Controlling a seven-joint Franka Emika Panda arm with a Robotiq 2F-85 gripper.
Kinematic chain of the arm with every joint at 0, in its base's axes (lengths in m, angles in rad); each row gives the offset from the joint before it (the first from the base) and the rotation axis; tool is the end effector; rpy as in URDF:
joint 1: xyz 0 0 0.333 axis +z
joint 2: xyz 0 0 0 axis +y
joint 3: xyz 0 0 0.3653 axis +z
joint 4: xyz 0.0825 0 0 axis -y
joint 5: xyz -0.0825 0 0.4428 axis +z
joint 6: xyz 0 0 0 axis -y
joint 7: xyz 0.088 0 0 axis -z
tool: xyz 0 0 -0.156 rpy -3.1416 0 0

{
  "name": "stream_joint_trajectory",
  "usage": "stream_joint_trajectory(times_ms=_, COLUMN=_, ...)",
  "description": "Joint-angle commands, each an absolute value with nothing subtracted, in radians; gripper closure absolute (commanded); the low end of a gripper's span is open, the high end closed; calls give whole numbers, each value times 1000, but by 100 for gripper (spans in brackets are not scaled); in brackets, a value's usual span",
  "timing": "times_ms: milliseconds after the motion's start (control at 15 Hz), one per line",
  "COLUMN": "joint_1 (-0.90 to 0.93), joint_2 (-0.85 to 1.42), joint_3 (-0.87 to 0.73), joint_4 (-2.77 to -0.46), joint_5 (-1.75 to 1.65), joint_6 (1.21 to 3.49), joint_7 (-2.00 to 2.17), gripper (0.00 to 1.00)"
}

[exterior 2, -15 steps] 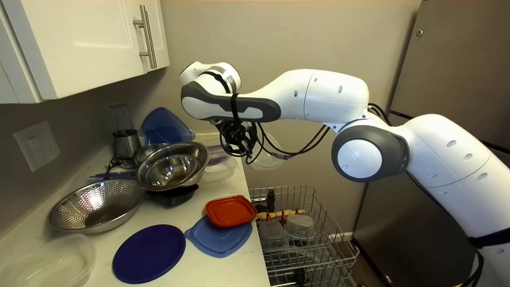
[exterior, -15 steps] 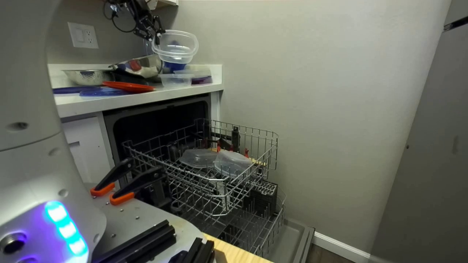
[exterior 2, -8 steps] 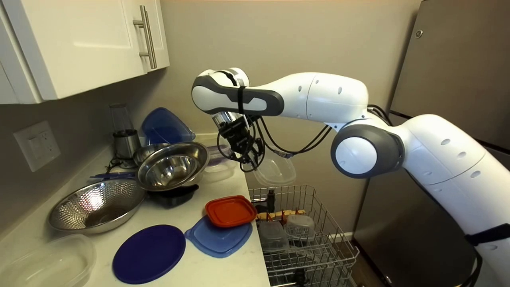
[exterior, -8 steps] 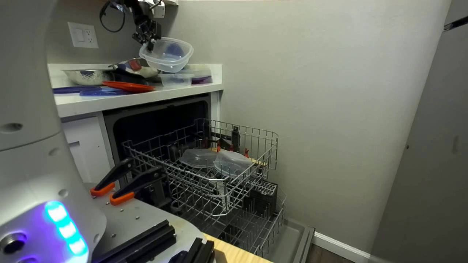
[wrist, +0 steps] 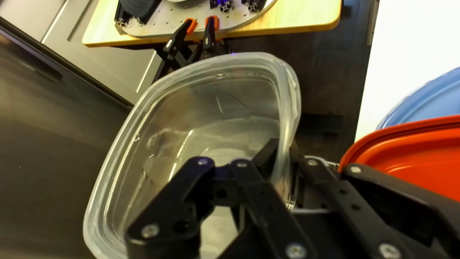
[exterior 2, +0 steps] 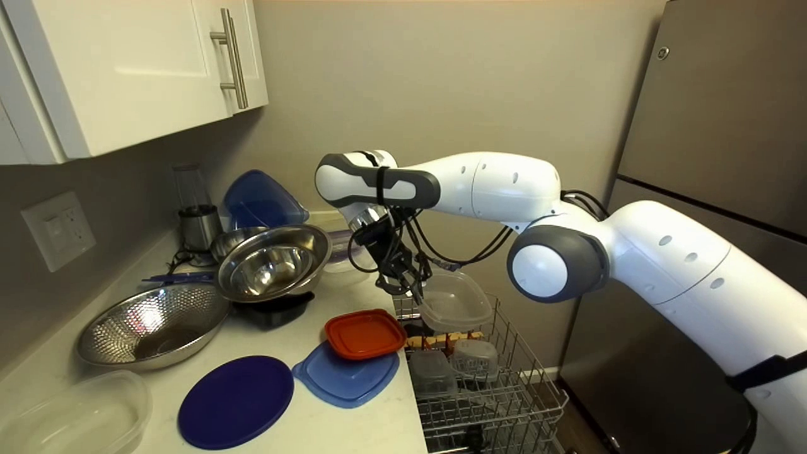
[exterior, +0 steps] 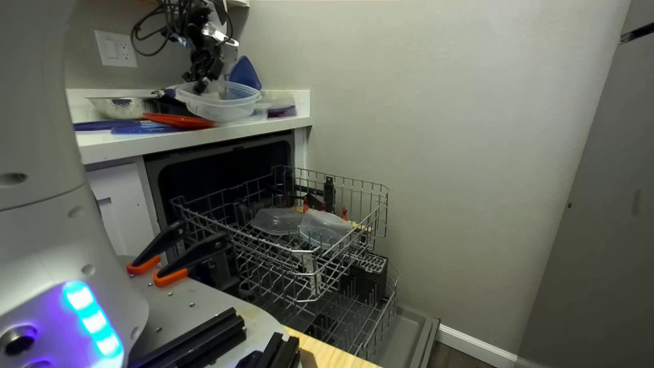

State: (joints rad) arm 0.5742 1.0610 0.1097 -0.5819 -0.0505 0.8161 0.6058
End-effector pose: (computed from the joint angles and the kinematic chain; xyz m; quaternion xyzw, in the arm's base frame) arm 0.6127 0.4353 0.3206 0.9159 0.0208 -0.3382 0.2152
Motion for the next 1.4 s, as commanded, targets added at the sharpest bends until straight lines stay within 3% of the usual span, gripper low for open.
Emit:
stream_joint_trajectory(times_ms=0, joint_1=599, joint_2=1127, joint_3=74, joint_4=-455, joint_5=-8, joint_6=711, joint_7=687, gripper=99)
stream_joint_trajectory(times_ms=333, joint_1=616, joint_2=1123, joint_3=60, joint_4=-317, joint_5=11, joint_6=596, joint_7=750, gripper=98)
stream_joint_trajectory(times_ms=400, joint_1=597, joint_2=1054, joint_3=90, joint_4=-430, joint_5=23, joint_6=648, joint_7=779, gripper=98)
stream_joint_trajectory(times_ms=867, joint_1=500, joint_2=1060, joint_3=95, joint_4=-397, joint_5=222, joint_6=675, joint_7=1141, gripper=98)
stream_joint_trajectory(times_ms=1333, joint_1=412, joint_2=1086, joint_3=149, joint_4=-404, joint_5=321, joint_6=844, joint_7=1317, gripper=98)
